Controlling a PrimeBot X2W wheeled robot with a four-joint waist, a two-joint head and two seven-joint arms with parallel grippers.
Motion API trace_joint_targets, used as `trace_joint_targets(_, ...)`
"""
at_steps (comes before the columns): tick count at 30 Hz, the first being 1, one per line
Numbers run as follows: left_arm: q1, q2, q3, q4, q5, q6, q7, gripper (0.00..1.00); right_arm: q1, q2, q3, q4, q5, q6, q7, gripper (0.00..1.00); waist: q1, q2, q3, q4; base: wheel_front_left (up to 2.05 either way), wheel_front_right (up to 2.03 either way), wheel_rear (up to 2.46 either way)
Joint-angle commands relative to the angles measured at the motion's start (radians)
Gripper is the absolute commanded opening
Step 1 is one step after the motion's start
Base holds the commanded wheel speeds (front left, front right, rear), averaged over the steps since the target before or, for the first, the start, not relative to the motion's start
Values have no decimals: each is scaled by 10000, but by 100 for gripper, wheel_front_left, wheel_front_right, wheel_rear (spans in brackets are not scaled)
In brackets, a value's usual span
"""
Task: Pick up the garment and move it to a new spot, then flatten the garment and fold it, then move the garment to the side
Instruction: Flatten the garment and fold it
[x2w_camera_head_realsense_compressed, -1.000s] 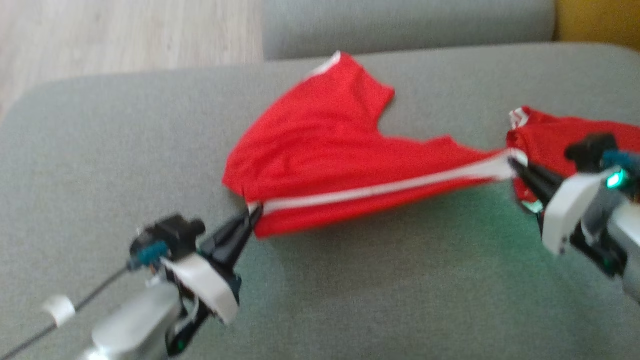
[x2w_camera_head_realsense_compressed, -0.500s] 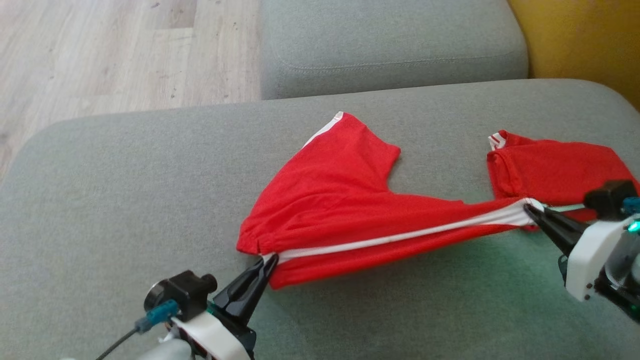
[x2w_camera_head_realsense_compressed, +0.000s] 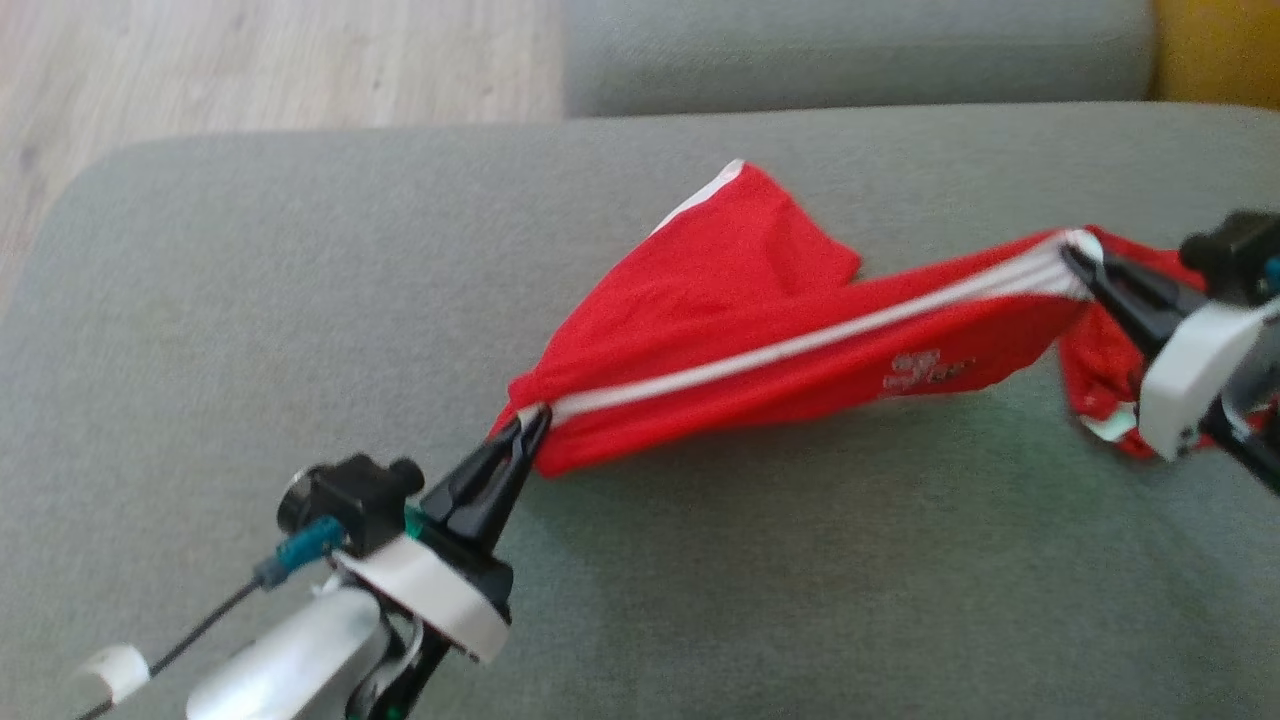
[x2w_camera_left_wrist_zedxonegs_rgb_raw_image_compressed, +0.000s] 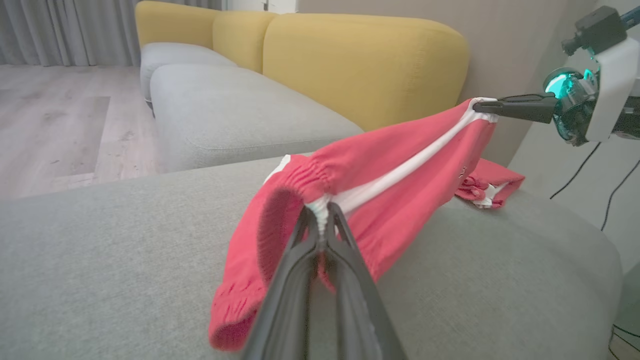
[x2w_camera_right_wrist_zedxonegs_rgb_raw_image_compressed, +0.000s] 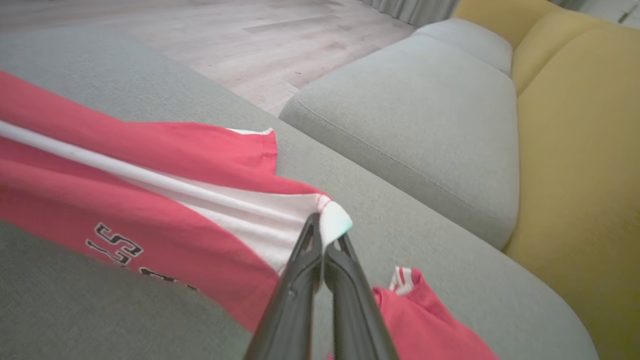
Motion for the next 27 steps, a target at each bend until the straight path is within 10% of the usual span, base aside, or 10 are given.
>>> trace_joint_targets(1, -580, 179, 584, -45, 46, -11, -92, 0, -317, -187, -189, 52, -165, -9, 59, 0, -3, -1, 348, 334, 0, 0, 0)
trace_joint_targets(27, -2777, -1831, 197, 2374, 222, -921, 409, 0, -4197, 1036, 1810, 2446, -1066, -9, 286, 0, -3, -1, 2602, 2485, 0, 0, 0)
